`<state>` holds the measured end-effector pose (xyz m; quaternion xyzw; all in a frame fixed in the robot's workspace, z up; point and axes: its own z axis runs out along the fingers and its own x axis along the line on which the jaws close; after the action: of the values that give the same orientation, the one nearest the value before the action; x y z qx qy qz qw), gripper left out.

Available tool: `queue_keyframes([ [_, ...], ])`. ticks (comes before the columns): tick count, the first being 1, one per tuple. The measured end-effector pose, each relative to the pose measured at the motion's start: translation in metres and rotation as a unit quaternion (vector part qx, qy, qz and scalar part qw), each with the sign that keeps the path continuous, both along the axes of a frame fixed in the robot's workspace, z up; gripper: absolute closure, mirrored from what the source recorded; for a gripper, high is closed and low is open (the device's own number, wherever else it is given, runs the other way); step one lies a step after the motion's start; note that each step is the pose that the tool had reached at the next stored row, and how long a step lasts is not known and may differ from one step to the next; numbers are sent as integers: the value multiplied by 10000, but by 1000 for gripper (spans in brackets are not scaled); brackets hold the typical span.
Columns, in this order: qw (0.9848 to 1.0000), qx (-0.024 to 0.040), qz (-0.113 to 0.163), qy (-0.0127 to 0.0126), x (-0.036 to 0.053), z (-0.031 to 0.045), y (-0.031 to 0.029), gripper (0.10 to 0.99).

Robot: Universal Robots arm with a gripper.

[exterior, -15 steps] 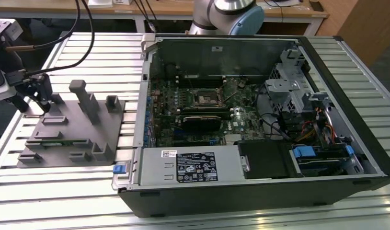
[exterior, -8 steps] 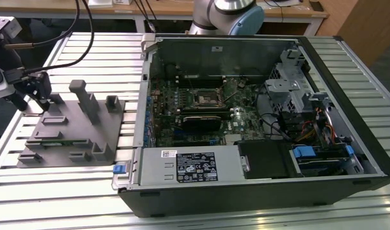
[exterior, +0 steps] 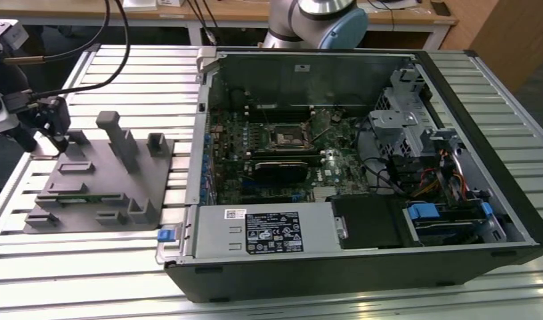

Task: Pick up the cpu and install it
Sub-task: 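Pick up the cpu and move it towards the insertion slot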

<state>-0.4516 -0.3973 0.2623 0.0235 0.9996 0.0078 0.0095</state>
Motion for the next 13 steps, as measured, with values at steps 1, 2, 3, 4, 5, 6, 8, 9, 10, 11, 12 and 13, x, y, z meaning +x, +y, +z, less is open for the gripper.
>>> queue_keyframes([
  [1,10000,0,0,0,0,6,1,553],
  [2,10000,0,0,0,0,11,3,553],
  [3,10000,0,0,0,0,17,4,553],
  [4,10000,0,0,0,0,23,6,553],
  [5,10000,0,0,0,0,32,9,553],
  [6,10000,0,0,0,0,41,12,553],
  [8,10000,0,0,0,0,62,14,553],
  [9,10000,0,0,0,0,73,15,553],
  [10,10000,0,0,0,0,82,17,553],
  [11,10000,0,0,0,0,92,19,553],
  [12,10000,0,0,0,0,103,20,553],
  [13,10000,0,0,0,0,114,20,553],
])
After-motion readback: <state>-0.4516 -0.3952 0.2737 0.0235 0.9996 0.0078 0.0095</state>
